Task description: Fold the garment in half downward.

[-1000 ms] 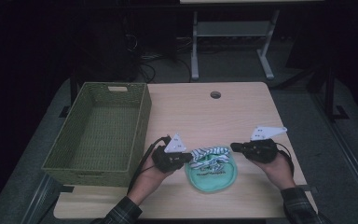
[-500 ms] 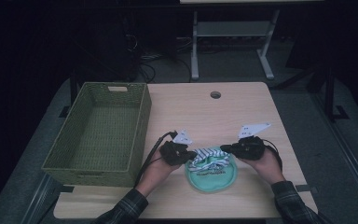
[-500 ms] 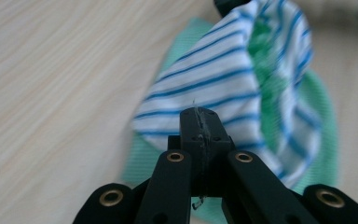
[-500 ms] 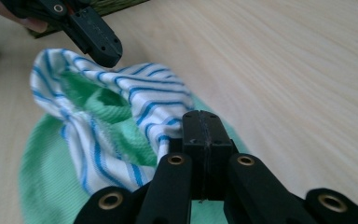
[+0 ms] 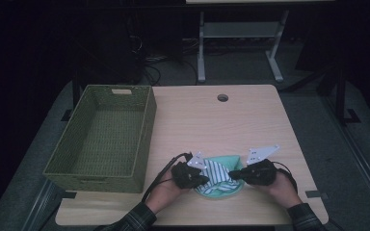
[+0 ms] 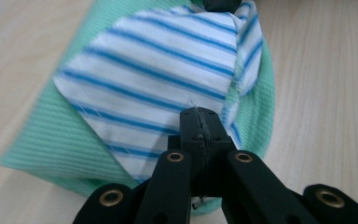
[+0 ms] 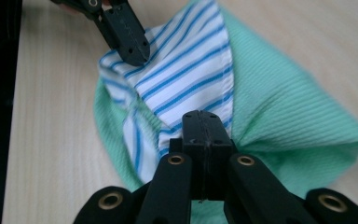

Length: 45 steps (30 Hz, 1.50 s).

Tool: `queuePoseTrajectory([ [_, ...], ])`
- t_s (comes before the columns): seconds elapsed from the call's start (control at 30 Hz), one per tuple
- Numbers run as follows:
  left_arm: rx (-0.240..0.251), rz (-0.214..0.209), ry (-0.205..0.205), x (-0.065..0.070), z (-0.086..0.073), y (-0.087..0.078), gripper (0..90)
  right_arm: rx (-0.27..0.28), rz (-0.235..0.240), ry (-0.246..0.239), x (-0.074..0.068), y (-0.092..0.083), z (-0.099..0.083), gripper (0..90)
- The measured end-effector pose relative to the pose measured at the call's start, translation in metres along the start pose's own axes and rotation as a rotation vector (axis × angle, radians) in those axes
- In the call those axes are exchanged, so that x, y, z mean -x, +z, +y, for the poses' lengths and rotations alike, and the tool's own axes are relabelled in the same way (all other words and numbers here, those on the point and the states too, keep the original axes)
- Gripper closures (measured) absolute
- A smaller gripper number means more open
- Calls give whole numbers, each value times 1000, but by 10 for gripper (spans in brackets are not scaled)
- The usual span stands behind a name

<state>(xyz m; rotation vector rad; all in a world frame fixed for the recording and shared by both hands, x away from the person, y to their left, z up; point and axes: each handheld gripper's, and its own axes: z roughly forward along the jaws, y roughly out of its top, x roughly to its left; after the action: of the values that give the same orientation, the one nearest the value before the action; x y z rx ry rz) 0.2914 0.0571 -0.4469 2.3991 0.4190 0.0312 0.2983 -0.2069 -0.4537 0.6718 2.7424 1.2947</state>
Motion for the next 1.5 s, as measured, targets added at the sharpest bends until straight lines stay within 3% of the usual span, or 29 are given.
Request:
queuePoseTrajectory([
  [0.2, -29, -1, 26, 8, -5, 6, 895, -66, 7, -26, -9, 7, -9, 896],
  [0.27, -35, 12, 34, 7, -5, 6, 896, -82, -1, -45, -9, 9, -11, 897],
  [0.3, -55, 19, 55, 5, -5, 5, 897, -79, 8, -30, -10, 10, -11, 897],
  [0.33, -45, 32, 41, 5, -5, 5, 897, -79, 8, -30, -11, 10, -11, 898],
  [0.4, -68, 69, 68, 1, -4, 3, 897, -84, 11, -43, -12, 12, -10, 898],
  [0.57, -62, 69, 43, -5, -4, 0, 896, -90, 7, -63, -16, 15, -5, 897],
  [0.67, -28, 51, 35, -4, 0, -8, 866, -48, 21, -56, -17, 10, -1, 888],
  [0.77, 2, 66, 40, -8, 11, -18, 864, -6, 10, -48, -15, 3, 6, 888],
  [1.0, 63, 136, 22, -37, 37, -34, 882, 61, -68, -26, 9, -7, 24, 896],
  [1.13, 73, 145, -5, -54, 45, -28, 885, 68, -89, -12, 22, -4, 30, 896],
  [1.23, 43, 132, -21, -62, 44, -18, 885, 46, -87, 5, 27, 2, 28, 897],
  [1.4, -27, 98, -23, -65, 34, 1, 886, -3, -79, 13, 30, 12, 20, 897],
  [1.5, -43, 95, -33, -65, 30, 6, 886, -38, -79, 16, 31, 18, 15, 898],
])
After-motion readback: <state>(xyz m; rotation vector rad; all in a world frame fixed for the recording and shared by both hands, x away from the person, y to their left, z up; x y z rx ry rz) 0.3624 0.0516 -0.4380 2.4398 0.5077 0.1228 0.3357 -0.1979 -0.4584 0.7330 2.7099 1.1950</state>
